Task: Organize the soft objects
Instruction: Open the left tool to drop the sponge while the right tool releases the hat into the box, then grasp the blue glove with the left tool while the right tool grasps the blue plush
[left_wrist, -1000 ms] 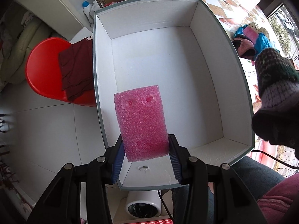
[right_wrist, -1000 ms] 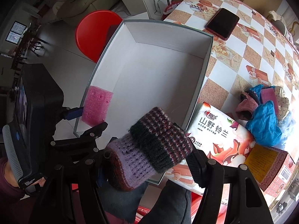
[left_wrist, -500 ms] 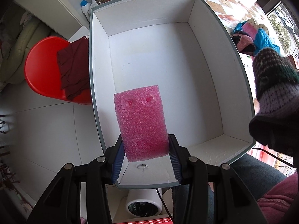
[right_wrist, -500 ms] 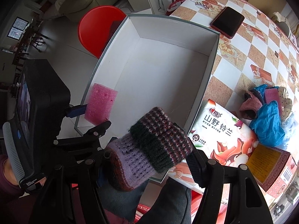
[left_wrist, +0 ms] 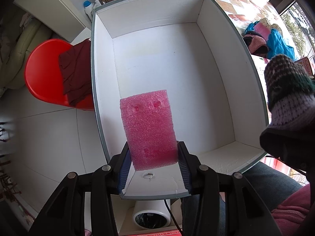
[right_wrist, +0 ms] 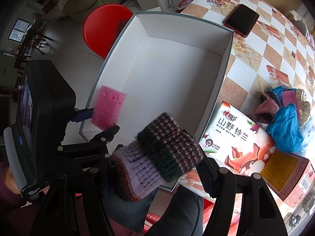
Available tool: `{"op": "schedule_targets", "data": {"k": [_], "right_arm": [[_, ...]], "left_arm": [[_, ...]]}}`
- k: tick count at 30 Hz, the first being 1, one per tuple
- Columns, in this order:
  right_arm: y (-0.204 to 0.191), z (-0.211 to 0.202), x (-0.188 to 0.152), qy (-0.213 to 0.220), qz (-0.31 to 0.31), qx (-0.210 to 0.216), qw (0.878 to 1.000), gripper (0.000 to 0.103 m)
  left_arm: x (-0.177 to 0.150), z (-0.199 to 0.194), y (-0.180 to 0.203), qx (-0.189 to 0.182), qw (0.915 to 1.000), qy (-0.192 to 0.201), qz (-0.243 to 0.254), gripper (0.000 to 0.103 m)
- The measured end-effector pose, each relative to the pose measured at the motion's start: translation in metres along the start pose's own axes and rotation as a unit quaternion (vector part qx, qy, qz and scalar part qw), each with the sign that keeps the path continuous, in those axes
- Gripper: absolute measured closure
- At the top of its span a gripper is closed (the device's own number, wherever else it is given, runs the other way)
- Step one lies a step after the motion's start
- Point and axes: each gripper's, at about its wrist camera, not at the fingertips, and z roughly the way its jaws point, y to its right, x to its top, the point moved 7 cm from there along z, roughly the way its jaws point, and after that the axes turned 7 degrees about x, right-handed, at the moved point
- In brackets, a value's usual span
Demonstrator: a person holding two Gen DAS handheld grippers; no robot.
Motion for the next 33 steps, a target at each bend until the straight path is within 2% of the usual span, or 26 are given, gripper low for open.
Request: {"op": "schedule_targets", "data": {"k": [3, 5, 7, 12, 14, 19, 22, 23, 24, 30, 33], "right_arm": [[0.0, 0.001, 0.0, 0.0, 0.001, 0.001, 1.0, 0.028], [0.0, 0.001, 0.0, 0.001, 0.002, 0.001, 1.0, 0.027], [0.0, 0.0, 0.0, 0.003, 0.004, 0.001, 1.0, 0.022], [0.002, -0.005, 0.0, 0.013, 0.011, -0.001, 1.0, 0.019], [0.003, -0.008, 0.0, 0.018, 0.016, -0.003, 1.0, 0.0], [0.016, -0.02, -0.002, 0.04, 0.042, -0.008, 0.998, 0.001], [0.031, -0.034, -0.002, 0.057, 0.072, -0.003, 0.996, 0.001], [0.036, -0.041, -0.002, 0.065, 0.084, 0.002, 0.994, 0.001], [0.042, -0.05, -0.001, 0.076, 0.094, 0.007, 0.993, 0.001], [0.099, -0.118, 0.0, 0.142, 0.164, 0.011, 0.976, 0.001], [0.142, -0.154, -0.007, 0.173, 0.202, -0.012, 0.964, 0.001]], "left_arm": [[0.001, -0.002, 0.0, 0.002, 1.0, 0.007, 0.0, 0.05], [0.001, -0.004, 0.0, 0.002, 0.9999, 0.012, -0.002, 0.034], [0.002, -0.006, -0.001, 0.003, 0.9998, 0.019, -0.005, 0.024], [0.005, -0.009, -0.002, 0.0, 0.9997, 0.023, -0.01, 0.02], [0.008, -0.011, -0.002, -0.014, 0.9994, 0.028, -0.017, 0.012], [0.018, -0.026, -0.003, -0.073, 0.9953, 0.048, -0.042, 0.007], [0.032, -0.043, -0.002, -0.093, 0.9922, 0.067, -0.049, 0.005], [0.038, -0.049, 0.001, -0.099, 0.9914, 0.073, -0.047, 0.0], [0.045, -0.055, 0.003, -0.104, 0.9903, 0.081, -0.044, 0.0], [0.091, -0.097, 0.045, -0.114, 0.9856, 0.124, 0.009, 0.0], [0.115, -0.108, 0.078, -0.126, 0.9823, 0.133, 0.04, 0.0]]}}
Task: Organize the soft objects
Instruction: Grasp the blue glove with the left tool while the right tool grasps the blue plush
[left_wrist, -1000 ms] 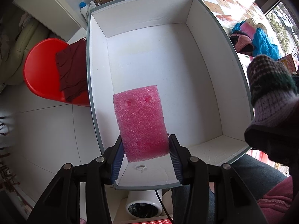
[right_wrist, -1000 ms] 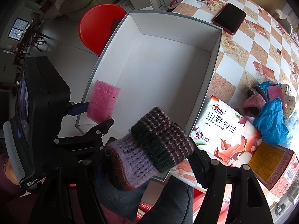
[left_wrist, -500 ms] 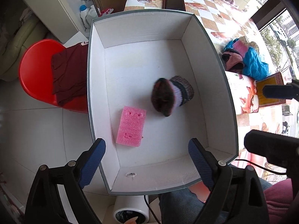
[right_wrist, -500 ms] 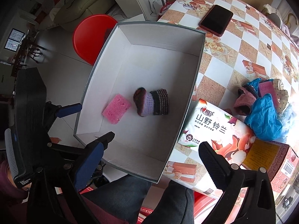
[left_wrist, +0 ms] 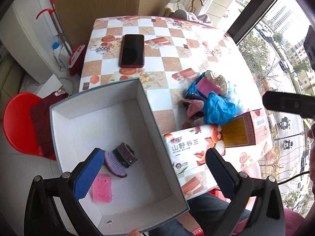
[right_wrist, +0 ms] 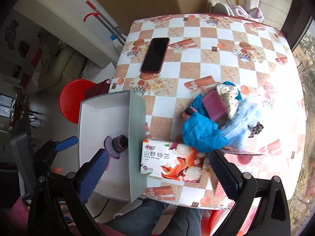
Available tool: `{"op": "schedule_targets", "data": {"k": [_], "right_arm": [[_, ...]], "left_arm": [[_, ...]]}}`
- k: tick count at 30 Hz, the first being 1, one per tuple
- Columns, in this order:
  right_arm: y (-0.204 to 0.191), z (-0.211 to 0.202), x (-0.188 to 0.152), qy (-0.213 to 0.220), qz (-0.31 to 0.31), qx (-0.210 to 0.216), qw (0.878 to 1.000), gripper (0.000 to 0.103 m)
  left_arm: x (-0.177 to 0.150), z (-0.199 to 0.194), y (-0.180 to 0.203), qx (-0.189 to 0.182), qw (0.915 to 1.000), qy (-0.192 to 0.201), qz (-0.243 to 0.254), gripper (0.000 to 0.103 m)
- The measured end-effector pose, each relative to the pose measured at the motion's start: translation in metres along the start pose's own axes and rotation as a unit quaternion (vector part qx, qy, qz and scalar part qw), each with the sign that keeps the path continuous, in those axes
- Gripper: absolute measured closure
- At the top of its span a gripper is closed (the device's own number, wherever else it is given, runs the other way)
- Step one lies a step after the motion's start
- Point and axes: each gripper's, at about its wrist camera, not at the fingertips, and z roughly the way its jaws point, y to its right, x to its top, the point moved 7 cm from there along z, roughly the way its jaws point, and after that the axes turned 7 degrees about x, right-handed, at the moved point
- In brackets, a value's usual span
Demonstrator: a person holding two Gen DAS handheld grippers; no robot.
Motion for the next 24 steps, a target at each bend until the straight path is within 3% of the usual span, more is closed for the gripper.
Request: {"op": "schedule_targets", "data": {"k": [5, 12, 20, 24], "right_arm": [[0.093, -0.03, 0.024, 0.028, 0.082, -0.056, 0.995, 0.001], [0.191, 0.003, 0.014, -0.023, 0.161, -0.066, 0.985, 0.001], [0.246, 0.046, 0.002, -0.05, 0.25, -0.032, 0.966, 0.001], [0.225, 0.054, 0.015, -0.06, 0.219, 0.022, 0.974, 0.001]], "left_arm": [[0.032, 0.033, 0.056, -0.039, 0.9979, -0.044, 0.027, 0.0], [0.052, 0.1, 0.109, -0.061, 0.9901, -0.124, 0.024, 0.0], [0.061, 0.139, 0.134, -0.052, 0.9837, -0.172, 0.013, 0.0], [0.061, 0.149, 0.138, -0.03, 0.9807, -0.192, 0.021, 0.0]]}}
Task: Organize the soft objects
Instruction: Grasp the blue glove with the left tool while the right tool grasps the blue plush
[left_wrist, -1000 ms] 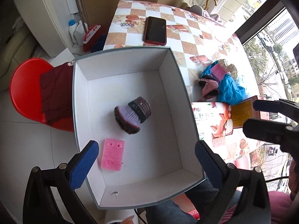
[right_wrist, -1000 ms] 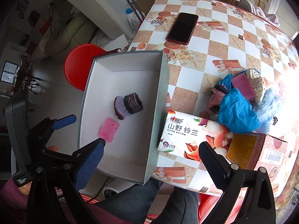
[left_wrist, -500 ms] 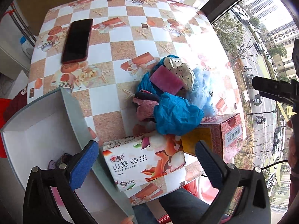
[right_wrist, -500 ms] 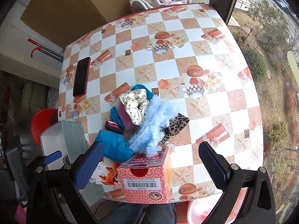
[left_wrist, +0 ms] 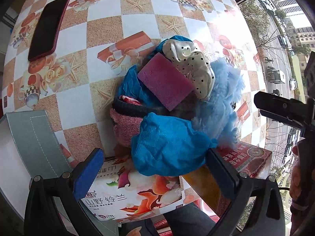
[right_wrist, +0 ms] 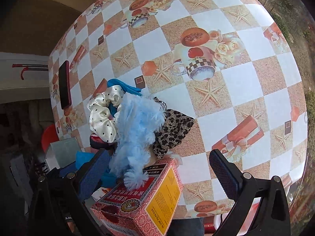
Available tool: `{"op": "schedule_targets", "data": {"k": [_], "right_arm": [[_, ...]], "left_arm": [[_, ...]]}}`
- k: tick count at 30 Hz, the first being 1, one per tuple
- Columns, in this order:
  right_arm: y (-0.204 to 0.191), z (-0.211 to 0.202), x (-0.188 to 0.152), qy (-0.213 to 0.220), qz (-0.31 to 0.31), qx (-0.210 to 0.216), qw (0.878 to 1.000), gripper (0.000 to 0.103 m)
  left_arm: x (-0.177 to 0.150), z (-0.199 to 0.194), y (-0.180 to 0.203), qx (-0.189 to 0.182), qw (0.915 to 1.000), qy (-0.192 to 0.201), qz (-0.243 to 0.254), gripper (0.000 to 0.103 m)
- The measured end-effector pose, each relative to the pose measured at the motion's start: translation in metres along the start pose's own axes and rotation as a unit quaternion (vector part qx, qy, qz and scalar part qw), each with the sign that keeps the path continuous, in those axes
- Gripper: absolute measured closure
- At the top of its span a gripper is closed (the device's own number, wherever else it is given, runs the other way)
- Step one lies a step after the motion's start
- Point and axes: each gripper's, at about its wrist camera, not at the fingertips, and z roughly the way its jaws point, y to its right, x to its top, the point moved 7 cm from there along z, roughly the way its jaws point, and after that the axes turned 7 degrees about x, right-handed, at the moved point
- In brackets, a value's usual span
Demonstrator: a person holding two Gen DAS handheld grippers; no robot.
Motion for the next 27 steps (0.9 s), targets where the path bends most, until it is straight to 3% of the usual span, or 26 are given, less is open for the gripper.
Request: {"op": "schedule_targets", "data": {"k": [3, 7, 9, 10, 11, 12, 13, 14, 17, 27], "right_arm": [[-0.026, 0.015, 0.002, -0.037, -0.05, 0.009, 0.998, 0.001], [-0.036, 0.047, 0.004, -0.08, -0.07, 0.004, 0.994, 0.001], [-0.036, 0.061, 0.003, -0.103, -0.074, -0.007, 0.992, 0.001], [-0.035, 0.067, 0.002, -0.111, -0.076, -0.011, 0.991, 0.012], [-0.034, 0.071, 0.001, -0.119, -0.077, -0.014, 0.99, 0.034], [-0.032, 0.075, -0.002, -0.127, -0.075, -0.016, 0.989, 0.047], [-0.03, 0.077, -0.004, -0.132, -0.069, -0.011, 0.989, 0.068], [-0.028, 0.077, -0.006, -0.132, -0.064, -0.003, 0.989, 0.071], [-0.026, 0.064, -0.005, -0.106, -0.061, 0.014, 0.992, 0.075], [-0.021, -0.017, 0.009, 0.034, -0.055, 0.038, 0.997, 0.075]], "left_arm": [[0.003, 0.008, 0.001, 0.015, 0.9998, -0.01, 0.0, 0.001], [0.006, 0.014, 0.003, 0.037, 0.9992, -0.015, 0.003, 0.005], [0.008, 0.018, 0.007, 0.041, 0.9989, -0.02, 0.009, 0.013], [0.007, 0.019, 0.008, 0.038, 0.999, -0.024, 0.008, 0.021], [0.009, 0.02, 0.01, 0.031, 0.9992, -0.025, 0.006, 0.032], [0.009, 0.02, 0.012, 0.023, 0.9994, -0.025, 0.005, 0.038], [0.009, 0.02, 0.013, 0.018, 0.9995, -0.024, 0.003, 0.049], [0.01, 0.018, 0.015, 0.015, 0.9997, -0.02, 0.001, 0.057], [0.011, 0.005, 0.011, 0.011, 0.9999, 0.006, -0.003, 0.073], [0.01, -0.052, 0.003, 0.015, 0.9954, 0.094, 0.006, 0.076]]}}
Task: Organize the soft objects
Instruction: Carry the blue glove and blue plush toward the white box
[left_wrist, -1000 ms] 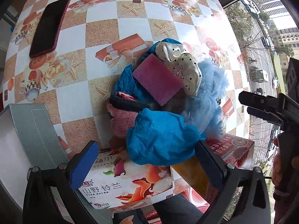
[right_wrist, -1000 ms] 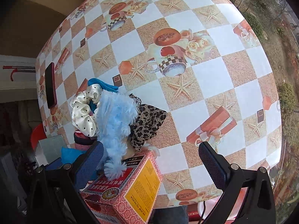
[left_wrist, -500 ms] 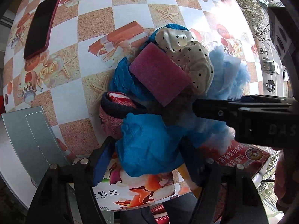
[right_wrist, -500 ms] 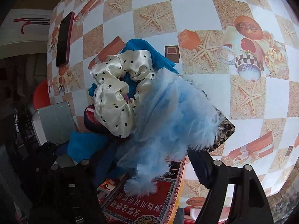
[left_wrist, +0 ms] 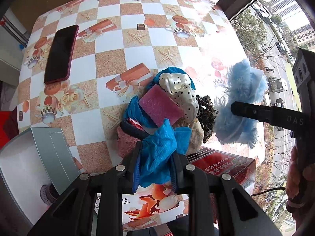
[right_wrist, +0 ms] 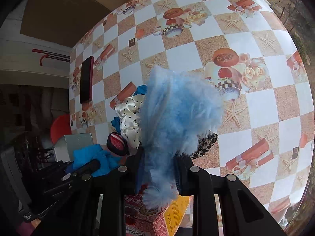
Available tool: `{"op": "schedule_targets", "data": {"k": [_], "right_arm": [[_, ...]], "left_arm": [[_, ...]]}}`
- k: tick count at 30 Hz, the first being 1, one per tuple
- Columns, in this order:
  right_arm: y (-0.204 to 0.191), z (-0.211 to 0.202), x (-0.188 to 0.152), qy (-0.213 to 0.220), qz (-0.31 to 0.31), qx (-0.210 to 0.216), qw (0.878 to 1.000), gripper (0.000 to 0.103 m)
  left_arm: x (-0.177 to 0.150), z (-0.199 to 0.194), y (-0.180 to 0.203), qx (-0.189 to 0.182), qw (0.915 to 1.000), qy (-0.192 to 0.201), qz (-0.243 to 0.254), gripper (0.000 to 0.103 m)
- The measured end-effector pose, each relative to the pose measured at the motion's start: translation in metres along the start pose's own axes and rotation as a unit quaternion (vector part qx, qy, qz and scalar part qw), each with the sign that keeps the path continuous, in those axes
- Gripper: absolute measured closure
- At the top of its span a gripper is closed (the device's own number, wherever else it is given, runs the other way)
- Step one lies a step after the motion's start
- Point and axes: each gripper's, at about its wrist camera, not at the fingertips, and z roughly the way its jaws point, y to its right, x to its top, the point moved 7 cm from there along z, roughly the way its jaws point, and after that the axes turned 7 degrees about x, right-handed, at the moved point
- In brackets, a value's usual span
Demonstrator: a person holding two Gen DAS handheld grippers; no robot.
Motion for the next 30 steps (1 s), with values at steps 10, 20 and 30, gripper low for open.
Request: {"op": "schedule_targets", "data": {"k": [10, 20, 30], "right_arm": [[0.022, -0.038, -0.017, 0.06, 0.024, -0.036, 0.997, 0.075], [0.029, -0.058, -0.044, 0.085, 0.047, -0.053, 0.994, 0.075], [-0.027, -0.068, -0.052, 0.105, 0.007, -0.036, 0.994, 0.075]], "left_arm": [[-0.001, -0.018, 0.013, 0.027, 0.998, 0.04, 0.039, 0.076], [-0.024, -0.025, 0.012, 0.038, 0.9961, 0.046, 0.065, 0.076], [-0.038, -0.044, 0.003, 0.033, 0.9949, 0.066, 0.069, 0.076]]}}
